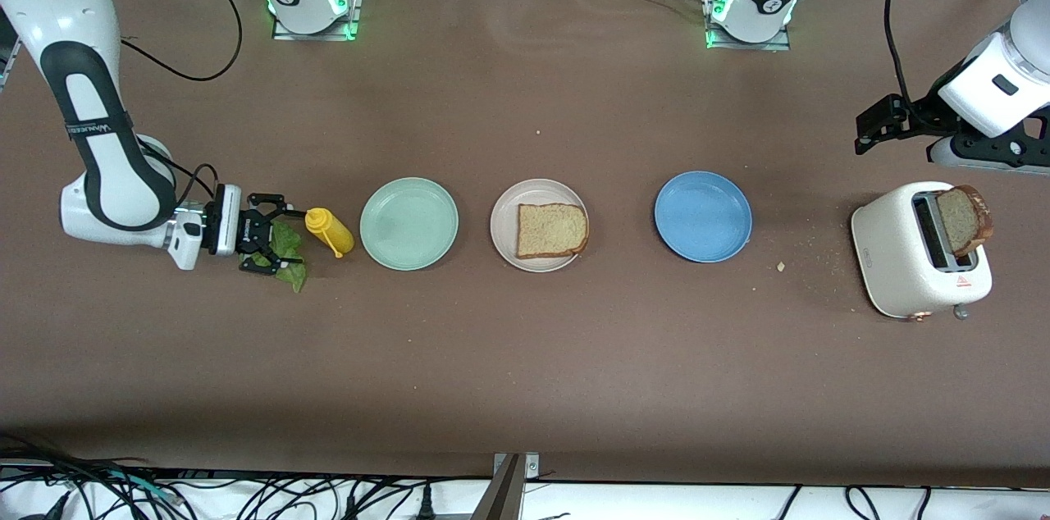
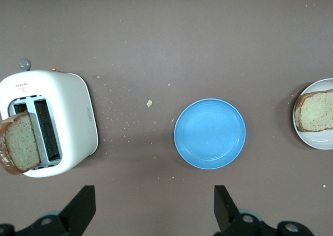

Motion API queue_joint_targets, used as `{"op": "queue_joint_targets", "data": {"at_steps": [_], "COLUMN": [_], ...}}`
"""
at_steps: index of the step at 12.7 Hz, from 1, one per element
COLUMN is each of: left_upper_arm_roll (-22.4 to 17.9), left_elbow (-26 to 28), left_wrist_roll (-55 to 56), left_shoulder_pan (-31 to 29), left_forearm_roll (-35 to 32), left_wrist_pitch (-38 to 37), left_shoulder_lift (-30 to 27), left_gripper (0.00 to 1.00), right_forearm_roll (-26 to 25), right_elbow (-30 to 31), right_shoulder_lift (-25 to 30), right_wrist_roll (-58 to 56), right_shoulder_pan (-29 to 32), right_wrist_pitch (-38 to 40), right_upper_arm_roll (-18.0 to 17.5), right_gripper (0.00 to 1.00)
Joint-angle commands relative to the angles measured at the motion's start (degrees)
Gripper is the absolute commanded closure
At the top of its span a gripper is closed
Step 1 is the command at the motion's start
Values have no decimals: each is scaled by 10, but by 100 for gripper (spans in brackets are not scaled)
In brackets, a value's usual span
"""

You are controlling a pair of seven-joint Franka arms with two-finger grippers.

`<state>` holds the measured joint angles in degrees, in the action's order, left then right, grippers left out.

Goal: Make sandwich in beige plate with both arms
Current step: 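Grasp the yellow mustard bottle with the right gripper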

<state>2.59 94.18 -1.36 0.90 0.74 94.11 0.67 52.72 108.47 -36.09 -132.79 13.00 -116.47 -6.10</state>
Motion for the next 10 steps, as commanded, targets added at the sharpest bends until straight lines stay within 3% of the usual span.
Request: {"op": "queue_joint_targets", "data": {"at_steps": [1, 8, 10], "left_upper_arm_roll": [4, 5, 5], "left_elbow": [-3, -3, -4], "left_wrist_roll": [-13, -12, -13], "left_shoulder_pan": [-5, -4, -4], "left_forearm_roll": [14, 14, 14], "left_wrist_pitch": [-17, -18, -20], "left_shoulder_lift": [-7, -7, -7], "left_gripper": [0, 0, 0], "right_forearm_roll": [33, 83, 117], "right_elbow": [29, 52, 52], "right_shoulder_lift": [1, -1, -1], "right_wrist_roll": [-29, -35, -34], "right_shoulder_pan": [4, -7, -24], "right_wrist_pitch": [1, -4, -6], "right_upper_arm_roll": [-4, -11, -11], "right_gripper": [0, 0, 0]}}
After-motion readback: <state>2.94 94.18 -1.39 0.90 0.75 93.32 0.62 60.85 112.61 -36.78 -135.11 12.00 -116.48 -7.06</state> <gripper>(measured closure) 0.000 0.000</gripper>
